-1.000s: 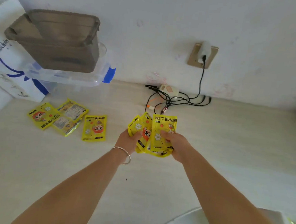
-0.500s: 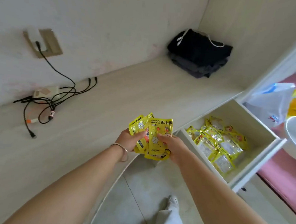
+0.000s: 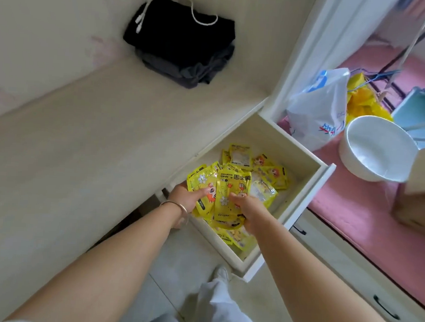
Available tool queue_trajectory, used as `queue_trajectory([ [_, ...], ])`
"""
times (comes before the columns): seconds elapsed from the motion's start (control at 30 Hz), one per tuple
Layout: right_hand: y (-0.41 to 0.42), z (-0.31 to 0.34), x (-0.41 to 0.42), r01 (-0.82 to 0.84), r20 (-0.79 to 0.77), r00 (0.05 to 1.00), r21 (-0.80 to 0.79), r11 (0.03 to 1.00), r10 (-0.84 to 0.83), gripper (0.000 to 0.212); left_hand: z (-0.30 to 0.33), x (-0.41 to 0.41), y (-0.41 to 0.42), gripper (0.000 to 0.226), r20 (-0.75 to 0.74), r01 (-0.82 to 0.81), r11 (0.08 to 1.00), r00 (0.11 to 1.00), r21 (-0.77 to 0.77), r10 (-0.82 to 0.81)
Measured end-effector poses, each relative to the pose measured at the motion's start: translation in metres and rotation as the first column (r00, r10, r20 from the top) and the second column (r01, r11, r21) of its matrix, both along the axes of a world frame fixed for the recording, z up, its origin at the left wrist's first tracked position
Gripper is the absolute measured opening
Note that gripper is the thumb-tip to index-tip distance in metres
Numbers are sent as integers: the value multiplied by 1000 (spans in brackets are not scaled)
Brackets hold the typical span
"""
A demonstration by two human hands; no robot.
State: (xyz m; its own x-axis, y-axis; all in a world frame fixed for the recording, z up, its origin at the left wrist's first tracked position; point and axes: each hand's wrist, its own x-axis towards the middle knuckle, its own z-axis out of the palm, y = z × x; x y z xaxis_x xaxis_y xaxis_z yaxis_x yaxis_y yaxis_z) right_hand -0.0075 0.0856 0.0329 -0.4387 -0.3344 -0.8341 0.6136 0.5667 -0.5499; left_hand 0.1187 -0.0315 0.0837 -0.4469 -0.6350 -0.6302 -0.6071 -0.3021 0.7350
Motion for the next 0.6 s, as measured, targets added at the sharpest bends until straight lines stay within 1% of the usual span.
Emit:
queue_trajectory([
  [0.07, 9, 4, -17, 17, 3, 1000, 86, 996, -17, 51, -10, -20, 5, 35, 69, -6, 1000, 998, -10, 6],
  [0.1, 12, 9, -24, 14, -2, 1000, 130, 991, -14, 43, -17, -28, 7, 41, 89, -4, 1000, 996, -13, 5],
  [0.17, 17, 5, -43, -16, -9, 1000, 191, 981, 18, 37, -33, -48, 7, 61, 147, 1, 1000, 989, -13, 1],
  [0.23, 21, -2, -53, -30, -37, 999, 234, 972, 39, 36, -47, -57, 5, 75, 218, 13, 1000, 976, -13, -10],
  [0.27, 23, -3, -55, -19, -54, 998, 237, 971, 33, 36, -50, -58, 4, 77, 238, 15, 1000, 971, -12, -12],
  [0.4, 21, -25, -72, 7, -36, 999, 248, 969, 2, 39, -71, -86, -3, 79, 314, 44, 999, 949, -5, -40],
  [0.5, 14, -41, -78, 10, -13, 1000, 283, 959, -6, 42, -84, -99, -8, 78, 368, 114, 993, 924, -21, -98],
  [0.6, 9, -51, -82, 40, -38, 999, 329, 943, -29, 40, -95, -106, -15, 73, 420, 194, 980, 893, -36, -162],
])
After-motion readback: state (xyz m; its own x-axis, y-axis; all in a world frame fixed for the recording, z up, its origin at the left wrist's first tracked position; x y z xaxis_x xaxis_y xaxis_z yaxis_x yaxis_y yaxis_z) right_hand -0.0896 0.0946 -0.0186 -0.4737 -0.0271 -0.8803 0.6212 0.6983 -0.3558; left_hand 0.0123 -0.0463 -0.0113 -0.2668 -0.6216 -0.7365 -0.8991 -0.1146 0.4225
